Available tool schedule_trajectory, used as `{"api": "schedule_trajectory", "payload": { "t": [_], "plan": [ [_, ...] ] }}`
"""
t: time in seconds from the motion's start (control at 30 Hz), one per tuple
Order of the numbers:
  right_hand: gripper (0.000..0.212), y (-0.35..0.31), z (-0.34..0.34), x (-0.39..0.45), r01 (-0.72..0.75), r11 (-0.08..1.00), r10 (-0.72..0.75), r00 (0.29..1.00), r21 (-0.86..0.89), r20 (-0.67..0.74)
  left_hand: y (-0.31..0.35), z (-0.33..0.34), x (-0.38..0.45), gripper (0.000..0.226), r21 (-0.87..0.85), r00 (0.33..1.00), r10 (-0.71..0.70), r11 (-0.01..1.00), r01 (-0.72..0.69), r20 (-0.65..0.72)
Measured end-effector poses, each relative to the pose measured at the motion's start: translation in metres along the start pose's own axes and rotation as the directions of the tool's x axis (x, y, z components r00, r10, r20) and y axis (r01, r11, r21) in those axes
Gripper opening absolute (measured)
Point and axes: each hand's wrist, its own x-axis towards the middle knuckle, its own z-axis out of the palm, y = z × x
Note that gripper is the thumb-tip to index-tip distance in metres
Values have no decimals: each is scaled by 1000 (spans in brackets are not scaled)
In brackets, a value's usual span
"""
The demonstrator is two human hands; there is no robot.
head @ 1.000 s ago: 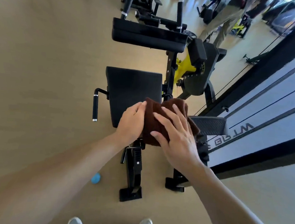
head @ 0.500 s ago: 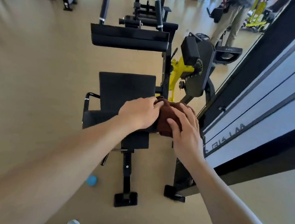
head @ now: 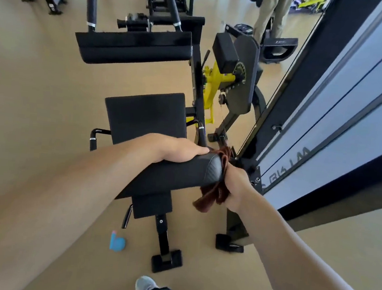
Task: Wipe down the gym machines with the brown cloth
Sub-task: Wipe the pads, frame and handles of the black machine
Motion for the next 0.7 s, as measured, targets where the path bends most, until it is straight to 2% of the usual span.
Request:
{"api": "schedule_trajectory", "payload": {
  "t": [0.07,0.13,0.2,0.23,0.33,0.37,0.47,0.53,0.63,0.7],
  "plan": [
    [44,-1,1,8,-45,998,43,998,45,43,3,-7,15,63,50,998,29,998,-32,55],
    [40,-7,0,10,-44,999,44,990,-5,135,6,-10,26,59,119,995,53,991,-63,89],
    [31,-12,-1,18,-30,998,39,980,-48,196,4,-10,44,59,161,995,0,987,-17,104],
    [33,-14,1,20,-26,997,41,978,-74,206,2,-10,55,59,180,994,-36,984,17,104],
    [60,-20,11,46,-27,981,68,975,-193,213,-1,-17,93,41,238,990,-101,969,74,103],
    [59,-24,16,54,-22,971,72,976,-238,203,-3,-20,104,36,251,987,-117,964,86,111],
    [19,-33,30,91,28,926,58,975,-376,215,-10,-31,135,27,358,978,-142,931,78,155],
    [14,-34,42,114,17,901,76,978,-433,197,-17,-37,154,32,404,964,-195,909,107,183],
    [33,-15,50,163,26,868,96,971,-496,219,-32,-38,185,43,406,953,-209,908,105,219],
    [37,-5,59,199,-6,824,149,967,-566,206,-48,-34,217,45,421,948,-222,901,110,227]
  ]
}}
